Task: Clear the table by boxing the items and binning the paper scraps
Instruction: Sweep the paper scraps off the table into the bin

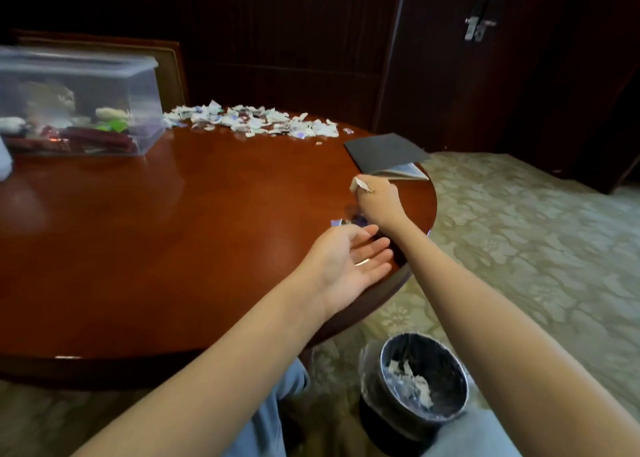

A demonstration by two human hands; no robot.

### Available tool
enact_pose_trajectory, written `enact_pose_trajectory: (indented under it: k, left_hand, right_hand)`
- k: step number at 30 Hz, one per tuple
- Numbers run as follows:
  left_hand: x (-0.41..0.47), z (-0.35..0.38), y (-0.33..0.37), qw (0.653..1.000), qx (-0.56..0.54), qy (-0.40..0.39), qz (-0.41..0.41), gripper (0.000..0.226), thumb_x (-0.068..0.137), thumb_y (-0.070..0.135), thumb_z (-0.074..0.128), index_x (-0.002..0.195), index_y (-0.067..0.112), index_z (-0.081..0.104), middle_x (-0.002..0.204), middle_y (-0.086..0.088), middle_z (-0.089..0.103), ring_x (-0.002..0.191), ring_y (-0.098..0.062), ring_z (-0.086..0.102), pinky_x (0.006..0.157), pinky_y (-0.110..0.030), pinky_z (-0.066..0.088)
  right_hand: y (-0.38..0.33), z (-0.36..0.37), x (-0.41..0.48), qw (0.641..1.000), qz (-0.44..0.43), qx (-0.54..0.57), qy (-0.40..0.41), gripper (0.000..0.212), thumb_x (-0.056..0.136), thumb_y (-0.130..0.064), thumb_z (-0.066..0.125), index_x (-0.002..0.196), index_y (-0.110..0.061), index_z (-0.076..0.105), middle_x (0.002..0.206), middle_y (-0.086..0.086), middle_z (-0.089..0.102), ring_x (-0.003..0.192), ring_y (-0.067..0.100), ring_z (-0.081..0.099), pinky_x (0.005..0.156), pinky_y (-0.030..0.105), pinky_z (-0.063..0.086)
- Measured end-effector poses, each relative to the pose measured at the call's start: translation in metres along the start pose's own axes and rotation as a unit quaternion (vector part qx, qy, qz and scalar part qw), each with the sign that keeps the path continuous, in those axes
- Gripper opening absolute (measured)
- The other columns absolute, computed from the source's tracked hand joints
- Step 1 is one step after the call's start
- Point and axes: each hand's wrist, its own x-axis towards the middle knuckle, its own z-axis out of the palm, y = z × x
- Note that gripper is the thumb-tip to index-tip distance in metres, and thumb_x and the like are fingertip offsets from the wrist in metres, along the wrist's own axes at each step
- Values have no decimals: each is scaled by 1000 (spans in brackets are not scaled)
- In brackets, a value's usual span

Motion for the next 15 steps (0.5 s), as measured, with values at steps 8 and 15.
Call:
enact_pose_trajectory:
  k: [8,15]
  left_hand:
    - [-21,-14,-42,993,-26,-89,-71,23,95,6,35,89,6,58,89,-12,62,85,-23,59,80,-34,47]
    - [2,-37,-103,973,6,-69,-220,25,94,4,34,82,6,56,80,-14,60,79,-25,56,78,-33,47]
  right_hand:
    - [0,-3,-10,1000,12,-1,17,25,90,4,41,102,-2,62,107,18,64,95,31,60,83,38,47]
    - [4,0,-5,986,72,144,53,51,100,-44,23,55,-26,38,63,-7,47,62,11,43,70,30,33]
